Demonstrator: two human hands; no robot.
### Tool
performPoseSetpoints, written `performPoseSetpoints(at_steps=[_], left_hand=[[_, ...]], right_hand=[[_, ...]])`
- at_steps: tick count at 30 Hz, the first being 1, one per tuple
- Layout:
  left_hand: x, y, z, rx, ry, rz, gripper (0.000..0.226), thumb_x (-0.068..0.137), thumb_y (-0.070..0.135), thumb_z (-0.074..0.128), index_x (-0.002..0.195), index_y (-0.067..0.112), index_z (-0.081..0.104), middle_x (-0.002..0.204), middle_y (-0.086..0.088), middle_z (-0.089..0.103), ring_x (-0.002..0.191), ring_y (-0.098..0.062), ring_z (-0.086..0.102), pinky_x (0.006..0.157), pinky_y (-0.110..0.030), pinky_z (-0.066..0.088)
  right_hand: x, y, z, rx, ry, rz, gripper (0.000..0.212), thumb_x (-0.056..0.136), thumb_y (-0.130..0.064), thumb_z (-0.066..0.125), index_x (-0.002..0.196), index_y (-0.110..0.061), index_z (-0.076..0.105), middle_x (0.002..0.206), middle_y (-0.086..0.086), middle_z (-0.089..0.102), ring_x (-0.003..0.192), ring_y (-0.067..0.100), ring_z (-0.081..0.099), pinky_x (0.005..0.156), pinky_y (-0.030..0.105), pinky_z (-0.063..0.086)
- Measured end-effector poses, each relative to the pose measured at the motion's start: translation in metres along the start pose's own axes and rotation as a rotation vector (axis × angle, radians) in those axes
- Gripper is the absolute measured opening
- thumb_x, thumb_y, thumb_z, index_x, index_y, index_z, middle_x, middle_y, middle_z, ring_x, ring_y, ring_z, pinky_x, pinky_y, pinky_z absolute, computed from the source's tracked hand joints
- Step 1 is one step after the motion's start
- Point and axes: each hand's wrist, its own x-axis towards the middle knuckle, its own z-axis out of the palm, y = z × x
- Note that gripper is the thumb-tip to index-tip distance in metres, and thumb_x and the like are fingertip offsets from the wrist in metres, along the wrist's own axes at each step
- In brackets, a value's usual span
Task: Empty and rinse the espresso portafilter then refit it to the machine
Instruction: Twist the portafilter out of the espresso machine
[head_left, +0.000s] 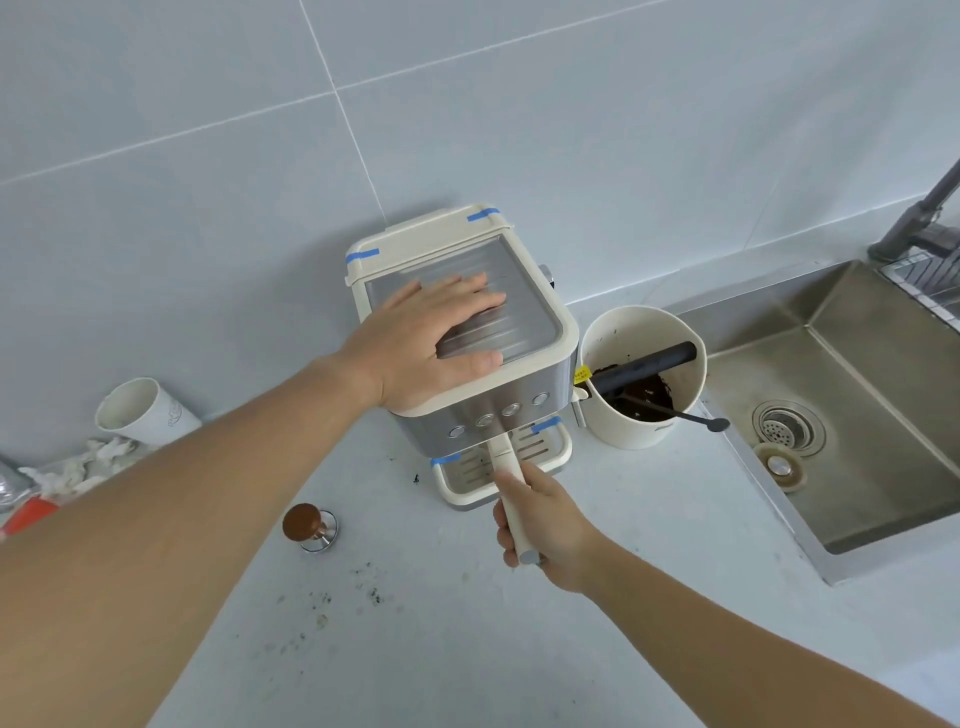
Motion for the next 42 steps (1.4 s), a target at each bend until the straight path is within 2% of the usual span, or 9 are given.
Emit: performPoseSetpoints(at_steps=[2, 4, 6, 13, 21, 28, 37, 42], left_hand=[[0.000, 0.000, 0.001, -0.008, 0.003, -0.003, 0.073, 0.080, 0.074, 0.035, 0.146, 0.046, 0.027, 0.162, 0.016, 0.017, 0.148, -0.001, 0.007, 0.118, -0.031, -0.001], [0.001, -0.001, 0.001, -0.015, 0.002, -0.005, 0.073, 0.079, 0.074, 0.034, 0.146, 0.047, 0.027, 0.162, 0.017, 0.017, 0.148, -0.001, 0.007, 0.118, -0.031, -0.001], [0.001, -0.001, 0.002, -0.013, 0.006, -0.004, 0.072, 0.080, 0.075, 0.034, 0.146, 0.047, 0.027, 0.162, 0.017, 0.017, 0.148, -0.001, 0.007, 0.119, -0.032, 0.000], [0.002, -0.002, 0.005, 0.022, 0.006, -0.009, 0.065, 0.086, 0.071, 0.030, 0.146, 0.048, 0.024, 0.162, 0.017, 0.016, 0.149, -0.003, 0.006, 0.121, -0.040, 0.003], [0.003, -0.002, 0.007, 0.047, 0.020, -0.006, 0.063, 0.087, 0.070, 0.028, 0.146, 0.048, 0.023, 0.162, 0.017, 0.015, 0.149, -0.004, 0.007, 0.121, -0.038, 0.003], [0.004, -0.001, 0.005, 0.035, 0.026, -0.020, 0.063, 0.087, 0.068, 0.030, 0.146, 0.047, 0.025, 0.162, 0.016, 0.017, 0.149, -0.003, 0.009, 0.121, -0.037, 0.003], [0.003, -0.002, 0.006, -0.002, 0.038, -0.031, 0.062, 0.087, 0.069, 0.034, 0.146, 0.048, 0.028, 0.161, 0.018, 0.019, 0.148, -0.003, 0.010, 0.121, -0.039, 0.003], [0.003, -0.001, 0.005, -0.025, 0.043, -0.030, 0.061, 0.088, 0.067, 0.037, 0.146, 0.048, 0.029, 0.161, 0.017, 0.019, 0.148, -0.003, 0.010, 0.121, -0.037, 0.002]], right_hand=[[0.002, -0.004, -0.001, 0.012, -0.073, 0.079, 0.009, 0.093, -0.014, 0.064, 0.096, -0.012, 0.055, 0.062, 0.005, 0.051, 0.047, 0.018, 0.046, 0.047, 0.027, 0.042], [0.004, -0.007, -0.004, 0.019, -0.131, 0.144, 0.018, 0.087, -0.001, 0.065, 0.087, -0.012, 0.050, 0.059, 0.004, 0.049, 0.045, 0.018, 0.045, 0.047, 0.025, 0.041], [0.007, -0.007, -0.005, 0.023, -0.122, 0.152, 0.023, 0.084, 0.003, 0.063, 0.081, -0.013, 0.046, 0.057, 0.004, 0.048, 0.044, 0.019, 0.044, 0.046, 0.025, 0.040], [0.012, 0.001, 0.000, 0.007, -0.038, 0.074, 0.025, 0.083, 0.006, 0.059, 0.074, -0.011, 0.045, 0.054, 0.004, 0.045, 0.040, 0.019, 0.040, 0.043, 0.024, 0.037], [0.014, 0.007, 0.013, 0.009, 0.059, 0.028, 0.022, 0.080, 0.005, 0.061, 0.072, -0.010, 0.047, 0.055, 0.006, 0.046, 0.039, 0.020, 0.041, 0.043, 0.025, 0.039], [0.028, 0.022, 0.070, 0.253, 0.162, 0.013, 0.019, 0.082, 0.006, 0.059, 0.079, -0.008, 0.046, 0.053, 0.005, 0.046, 0.039, 0.019, 0.043, 0.042, 0.026, 0.040], [0.052, 0.023, 0.110, 0.466, 0.165, -0.026, 0.026, 0.086, 0.003, 0.067, 0.082, -0.010, 0.045, 0.062, 0.006, 0.048, 0.044, 0.018, 0.048, 0.049, 0.029, 0.048], [0.061, 0.023, 0.120, 0.559, 0.199, -0.033, 0.030, 0.086, 0.003, 0.069, 0.079, -0.012, 0.043, 0.065, 0.007, 0.047, 0.047, 0.019, 0.046, 0.050, 0.028, 0.048]])
